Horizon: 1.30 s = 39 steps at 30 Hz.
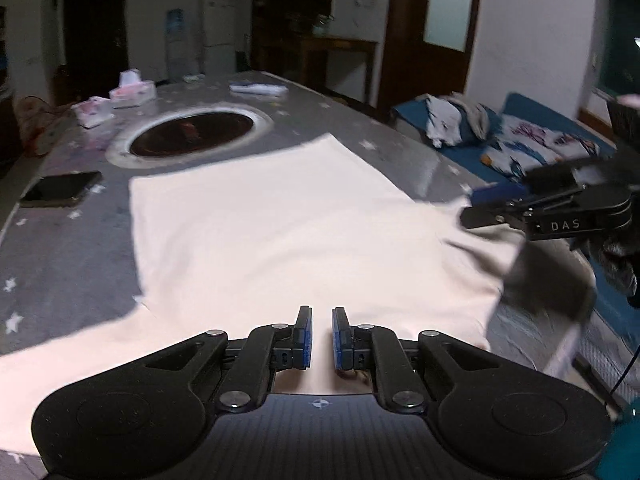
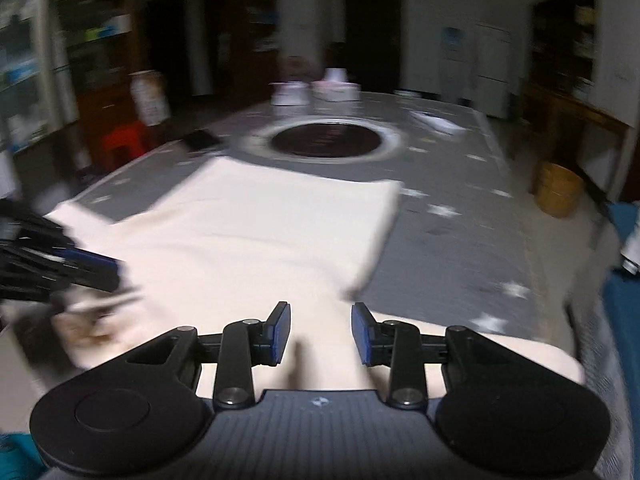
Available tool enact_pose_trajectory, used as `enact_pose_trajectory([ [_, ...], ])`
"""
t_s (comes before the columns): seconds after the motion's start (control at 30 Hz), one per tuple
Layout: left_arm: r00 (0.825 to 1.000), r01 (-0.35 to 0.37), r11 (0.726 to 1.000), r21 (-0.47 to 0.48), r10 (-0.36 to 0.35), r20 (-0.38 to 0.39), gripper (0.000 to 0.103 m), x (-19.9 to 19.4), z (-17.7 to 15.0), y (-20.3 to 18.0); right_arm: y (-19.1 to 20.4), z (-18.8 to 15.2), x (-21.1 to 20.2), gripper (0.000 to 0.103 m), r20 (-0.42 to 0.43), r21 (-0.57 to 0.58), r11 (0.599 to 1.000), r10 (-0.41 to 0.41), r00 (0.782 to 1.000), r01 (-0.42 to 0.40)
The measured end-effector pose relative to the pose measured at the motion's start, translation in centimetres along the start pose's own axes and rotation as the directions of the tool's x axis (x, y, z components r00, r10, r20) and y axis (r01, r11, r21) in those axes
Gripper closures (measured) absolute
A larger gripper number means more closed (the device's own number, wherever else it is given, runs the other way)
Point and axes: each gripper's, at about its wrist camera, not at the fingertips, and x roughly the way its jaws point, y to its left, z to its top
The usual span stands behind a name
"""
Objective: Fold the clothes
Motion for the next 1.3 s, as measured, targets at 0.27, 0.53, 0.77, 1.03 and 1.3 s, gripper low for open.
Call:
enact_pose_trajectory([
  [0.27, 0.999, 0.032, 0.999, 0.029, -0.031, -0.018, 0.091, -0.7, -2.0, -0.7, 5.9, -1.4, 1.4, 0.070, -0.083, -0.158, 0.973, 0.158, 0.984, -0.170],
  [0.53, 0.999, 0.045, 0.998, 0.034, -0.044, -0.006, 0.091, -1.1, -0.8, -0.6, 5.3, -2.3, -0.2, 0.070, -0.064, -0.114, 0.982, 0.147, 0.987, -0.154],
  [0.77, 0.999, 0.037, 0.999, 0.009, -0.038, 0.037, 0.091, 0.0, 1.6, -0.4, 3.8, -2.7, -0.8, 0.070, -0.068, -0.064, 0.989, 0.132, 0.989, -0.136],
  [1.03, 0.999, -0.022, 0.995, -0.102, 0.027, 0.043, 0.091, 2.5, 4.2, 2.5, 1.4, 0.4, 1.5, 0.070, -0.007, -0.026, 0.997, 0.072, 0.997, -0.072],
  [1.3, 0.997, -0.080, 0.978, -0.195, 0.079, -0.015, 0.091, 5.4, 5.1, 5.7, -0.1, 1.2, 5.6, 0.070, -0.040, 0.018, 0.999, 0.049, 0.998, -0.049],
])
